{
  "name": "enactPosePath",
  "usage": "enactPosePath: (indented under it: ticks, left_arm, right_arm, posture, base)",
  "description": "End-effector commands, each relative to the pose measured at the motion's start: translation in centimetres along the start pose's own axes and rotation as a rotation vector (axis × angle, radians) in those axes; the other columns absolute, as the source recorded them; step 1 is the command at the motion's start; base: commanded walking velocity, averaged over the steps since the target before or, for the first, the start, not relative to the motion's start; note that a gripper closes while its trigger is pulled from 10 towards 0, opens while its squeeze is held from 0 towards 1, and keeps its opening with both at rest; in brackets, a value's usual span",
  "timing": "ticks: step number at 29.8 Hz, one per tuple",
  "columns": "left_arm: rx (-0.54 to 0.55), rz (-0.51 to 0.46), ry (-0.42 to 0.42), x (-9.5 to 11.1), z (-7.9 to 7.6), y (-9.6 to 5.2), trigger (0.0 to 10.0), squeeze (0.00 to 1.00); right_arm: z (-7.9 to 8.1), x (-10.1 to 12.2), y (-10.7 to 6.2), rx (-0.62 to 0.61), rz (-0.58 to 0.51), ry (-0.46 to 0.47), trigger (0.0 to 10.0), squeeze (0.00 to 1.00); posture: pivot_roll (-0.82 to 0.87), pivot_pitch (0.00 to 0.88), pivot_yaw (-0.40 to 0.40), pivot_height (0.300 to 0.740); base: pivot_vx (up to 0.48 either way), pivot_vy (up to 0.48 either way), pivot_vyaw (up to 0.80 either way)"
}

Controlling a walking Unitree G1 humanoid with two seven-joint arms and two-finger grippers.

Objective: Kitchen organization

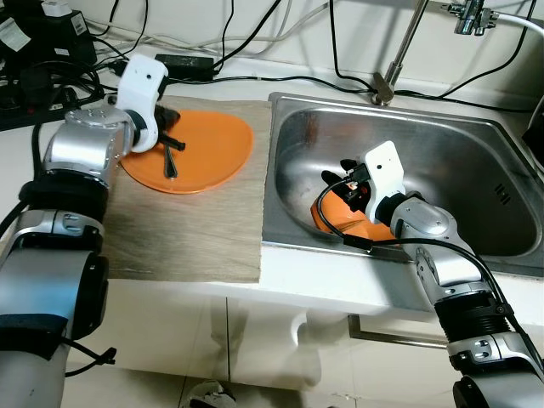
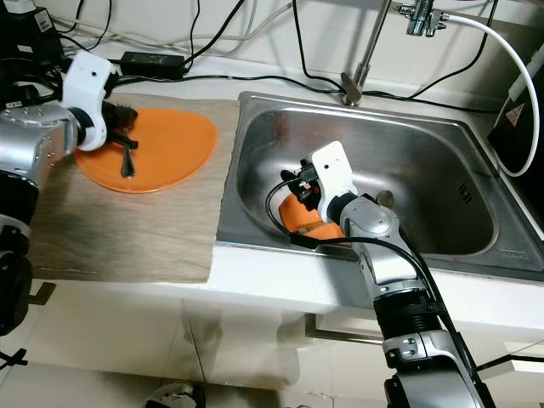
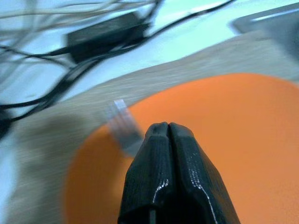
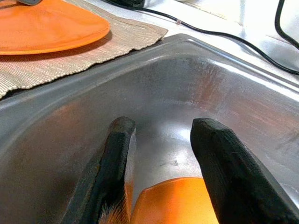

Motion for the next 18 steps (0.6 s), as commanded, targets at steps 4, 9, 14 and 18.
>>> enactPosePath:
  ticks: [4,9,14,18]
  left_arm:
    - [0.013,-0.01,-0.179,0.0,-0.3,0.4,10.0,1.0]
    - [-0.026,-0.03,-0.325,0.5,-1.7,1.1,10.0,1.0]
    - [-0.039,0.006,-0.335,0.4,-2.4,1.3,10.0,1.0]
    - [-0.008,0.053,-0.294,-0.4,-2.1,1.4,10.0,1.0]
  right_arm:
    - [-0.3,0.3,0.0,-0.016,-0.015,-0.003,10.0,0.0]
    - [0.1,0.3,0.3,-0.006,-0.015,-0.001,10.0,0.0]
    - [0.6,0.2,0.3,0.009,-0.016,0.007,10.0,0.0]
    - [1.5,0.3,0.0,0.082,-0.031,0.055,10.0,0.0]
  posture:
    - [0.12,0.015,-0.06,0.74]
    - [0.12,0.019,-0.057,0.74]
    - [0.12,0.021,-0.051,0.74]
    - [0.12,0.02,-0.053,0.74]
  base:
    - [0.0,0.0,0.0]
    - [0.0,0.0,0.0]
    - [0.0,0.0,0.0]
    - [0.0,0.0,0.0]
Point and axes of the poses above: a point about 5 cm out from each wrist's last joint towards the gripper, its own y axis pointing out of the wrist towards the gripper, its own x axis along the axis of the wrist's last joint, z = x × y, the point moved 3 cm from there along y, pointing out of the wrist towards the gripper, and after that the axes turned 11 degrees about y, right-handed, at the moved point
